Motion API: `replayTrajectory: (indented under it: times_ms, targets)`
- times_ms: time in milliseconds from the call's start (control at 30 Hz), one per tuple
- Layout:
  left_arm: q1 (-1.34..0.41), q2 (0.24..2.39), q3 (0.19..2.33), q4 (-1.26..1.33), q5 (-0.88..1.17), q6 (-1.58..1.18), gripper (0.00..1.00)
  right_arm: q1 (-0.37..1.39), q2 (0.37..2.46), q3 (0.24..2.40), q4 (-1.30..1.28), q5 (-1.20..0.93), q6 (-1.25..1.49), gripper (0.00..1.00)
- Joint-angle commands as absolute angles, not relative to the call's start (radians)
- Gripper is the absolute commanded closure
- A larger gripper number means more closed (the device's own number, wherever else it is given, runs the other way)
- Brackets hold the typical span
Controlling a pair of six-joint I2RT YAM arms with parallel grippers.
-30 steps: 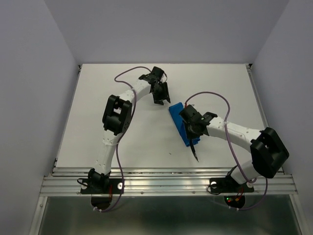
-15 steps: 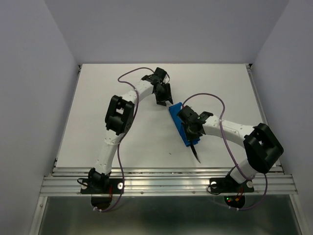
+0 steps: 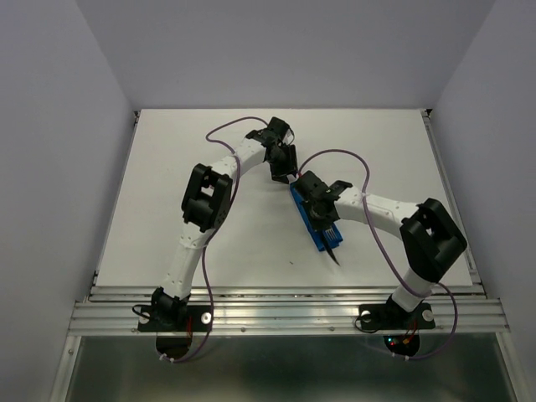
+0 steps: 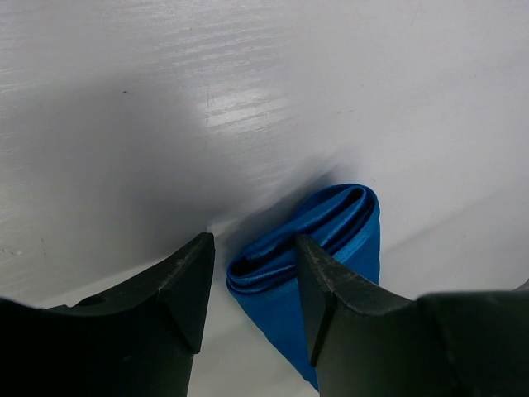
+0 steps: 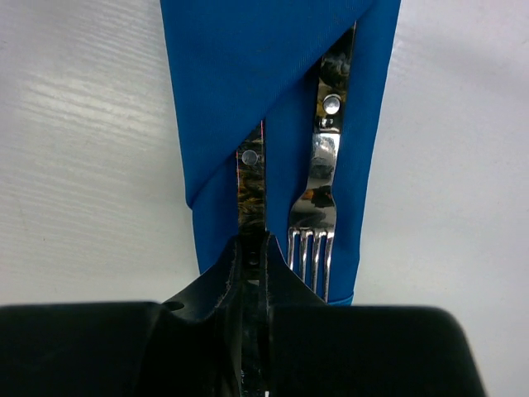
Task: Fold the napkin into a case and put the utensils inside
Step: Stuff the knife into the folded napkin.
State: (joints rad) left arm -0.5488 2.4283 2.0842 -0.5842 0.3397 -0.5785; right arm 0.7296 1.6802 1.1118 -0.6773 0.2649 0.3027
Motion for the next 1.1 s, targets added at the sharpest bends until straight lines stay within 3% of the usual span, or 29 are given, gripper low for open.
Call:
replayTrajectory:
  times_ms: [0, 733, 967, 1067]
  targets:
    - [-0.554, 2.421, 2.115, -0.594, 0.357, -0.546, 0.46, 0.735, 1.703, 1.163, -0.641, 0.308, 0.261, 0.99]
    - [-0.558, 2.395, 2.054, -0.580, 0.357, -0.535, 0.46, 0.726, 1.752, 1.184, -0.471, 0.380, 0.213, 0.99]
    - [-0.560, 2.382, 2.042, -0.578, 0.351, -0.534, 0.46, 0.726, 1.729, 1.155, -0.460, 0.365, 0.225, 0.77]
    - [-0.563, 2.384, 2.037, -0.577, 0.351, -0.534, 0.46, 0.726, 1.698, 1.129, -0.453, 0.357, 0.236, 0.73]
